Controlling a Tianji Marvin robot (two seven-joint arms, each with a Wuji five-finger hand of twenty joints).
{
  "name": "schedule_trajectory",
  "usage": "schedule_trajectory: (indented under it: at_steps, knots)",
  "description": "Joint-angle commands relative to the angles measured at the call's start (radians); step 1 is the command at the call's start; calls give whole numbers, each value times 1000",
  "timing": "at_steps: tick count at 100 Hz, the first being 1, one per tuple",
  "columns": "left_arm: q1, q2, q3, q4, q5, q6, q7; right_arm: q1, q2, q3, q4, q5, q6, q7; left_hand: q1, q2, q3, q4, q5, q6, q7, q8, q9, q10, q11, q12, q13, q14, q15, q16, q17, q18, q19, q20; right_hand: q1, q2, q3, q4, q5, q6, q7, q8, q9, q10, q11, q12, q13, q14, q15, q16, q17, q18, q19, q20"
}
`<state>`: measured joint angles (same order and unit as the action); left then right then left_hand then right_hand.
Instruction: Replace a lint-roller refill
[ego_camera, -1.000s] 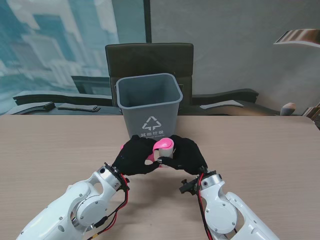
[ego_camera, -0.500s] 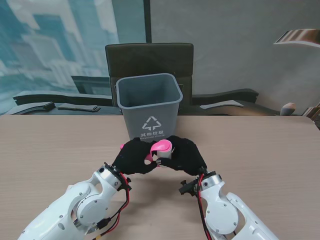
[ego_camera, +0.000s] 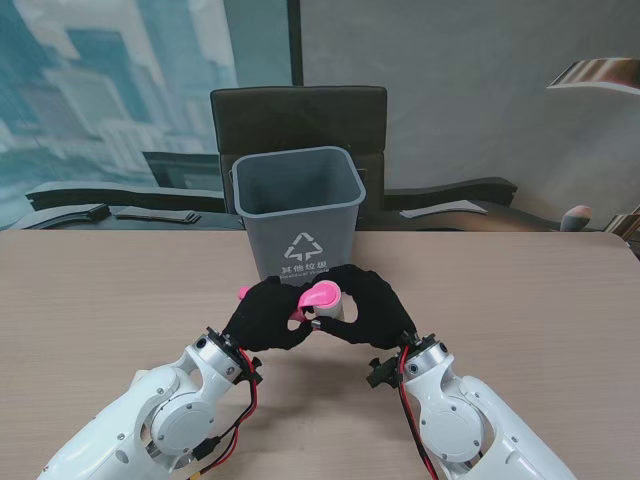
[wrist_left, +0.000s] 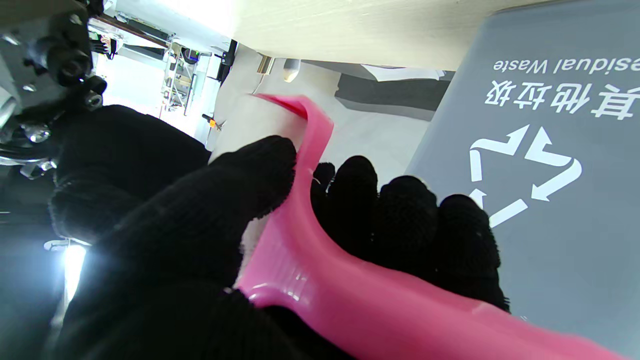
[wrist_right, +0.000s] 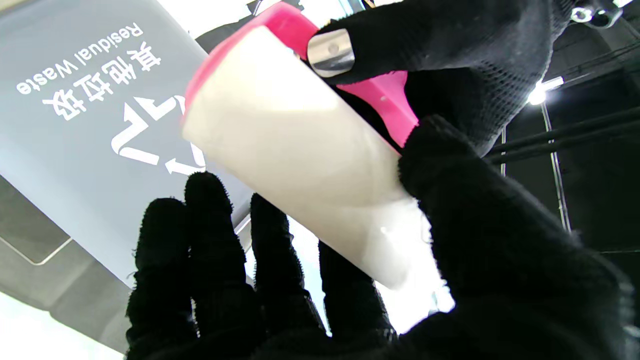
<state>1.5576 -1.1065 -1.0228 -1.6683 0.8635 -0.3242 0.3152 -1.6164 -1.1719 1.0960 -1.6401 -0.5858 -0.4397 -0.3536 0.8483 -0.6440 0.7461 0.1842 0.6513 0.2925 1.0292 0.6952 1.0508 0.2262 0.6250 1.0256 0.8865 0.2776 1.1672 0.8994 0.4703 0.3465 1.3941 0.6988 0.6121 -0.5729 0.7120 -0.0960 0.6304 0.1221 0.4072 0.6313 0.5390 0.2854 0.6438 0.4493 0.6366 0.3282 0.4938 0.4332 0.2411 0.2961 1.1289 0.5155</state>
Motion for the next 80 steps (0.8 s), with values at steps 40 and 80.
schedule_trajectory:
  at_steps: [40, 80]
  knots:
    - [21, -6, -4, -13, 8, -21, -7, -20, 18, 59, -39, -51, -12, 33, 139, 75, 247, 190, -17, -188, 26, 21, -9, -13, 22, 41, 40, -13, 56, 21, 4, -42, 48, 21, -98, 47, -43, 60, -121, 87, -133, -41, -133, 7, -25, -29, -89, -177, -46, -41, -79, -30, -58, -36]
    - [44, -9, -21, -41, -8, -22, -10, -7, 41, 69, -7, -1, -80, 165, 140, 79, 241, 194, -18, -188, 23, 21, -9, -14, 22, 40, 38, -11, 54, 20, 1, -41, 46, 22, -67, -29, 64, 71, -14, 87, -105, -24, 56, 20, -27, -15, 92, -163, -32, -22, 48, -30, -38, -17]
